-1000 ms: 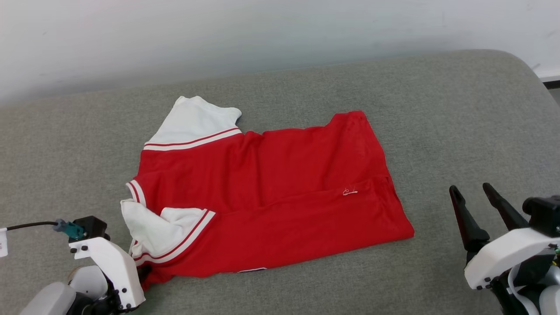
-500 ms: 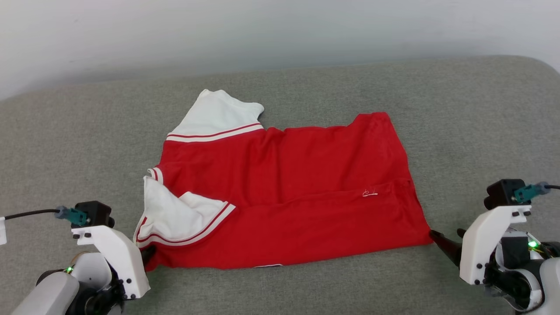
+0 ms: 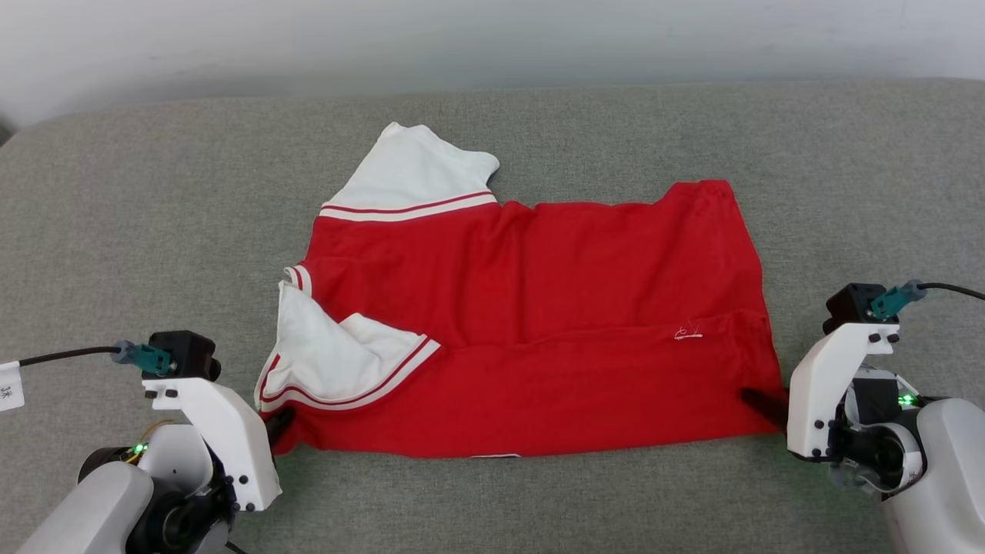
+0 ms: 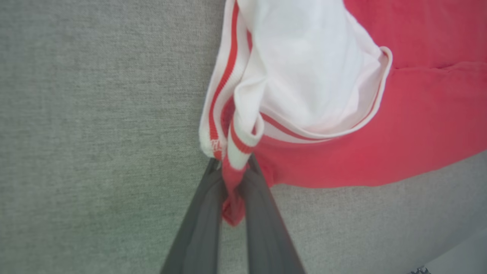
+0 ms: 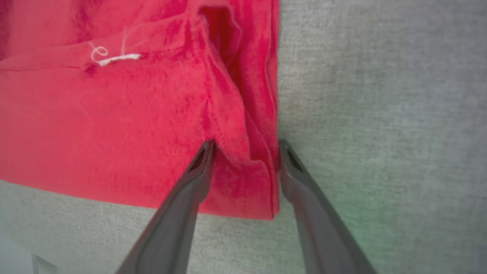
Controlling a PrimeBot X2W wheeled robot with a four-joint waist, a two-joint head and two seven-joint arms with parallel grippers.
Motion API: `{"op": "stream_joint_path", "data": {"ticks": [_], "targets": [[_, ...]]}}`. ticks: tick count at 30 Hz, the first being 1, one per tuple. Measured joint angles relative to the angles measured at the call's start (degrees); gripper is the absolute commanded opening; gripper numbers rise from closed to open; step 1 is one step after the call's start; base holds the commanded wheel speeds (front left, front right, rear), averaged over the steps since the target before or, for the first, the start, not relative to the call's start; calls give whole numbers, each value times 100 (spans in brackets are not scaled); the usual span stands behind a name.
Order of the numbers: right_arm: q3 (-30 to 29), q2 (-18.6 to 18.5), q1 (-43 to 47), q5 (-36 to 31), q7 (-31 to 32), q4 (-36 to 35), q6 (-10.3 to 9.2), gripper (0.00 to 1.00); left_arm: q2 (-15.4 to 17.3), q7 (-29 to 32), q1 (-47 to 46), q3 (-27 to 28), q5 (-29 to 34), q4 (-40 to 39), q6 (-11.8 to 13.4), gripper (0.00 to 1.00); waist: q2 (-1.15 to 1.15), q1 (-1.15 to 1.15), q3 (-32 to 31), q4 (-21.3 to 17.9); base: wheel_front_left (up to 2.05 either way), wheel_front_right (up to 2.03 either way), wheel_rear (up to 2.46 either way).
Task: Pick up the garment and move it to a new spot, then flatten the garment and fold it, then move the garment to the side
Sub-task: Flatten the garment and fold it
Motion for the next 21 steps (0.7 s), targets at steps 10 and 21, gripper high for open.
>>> {"op": "stream_joint_path", "data": {"ticks": [10,21], "targets": [[431,-205,-90,288,-93,114,0,0,15,-9,66,-12,-9,7,0,0,0,0,-204,-54,0,0,0],[679,-466,398,532,-102,-323,0,0,148,52,527,-88,-69,-103,110,0,0,0,-1025,-75,0,0,0]]}}
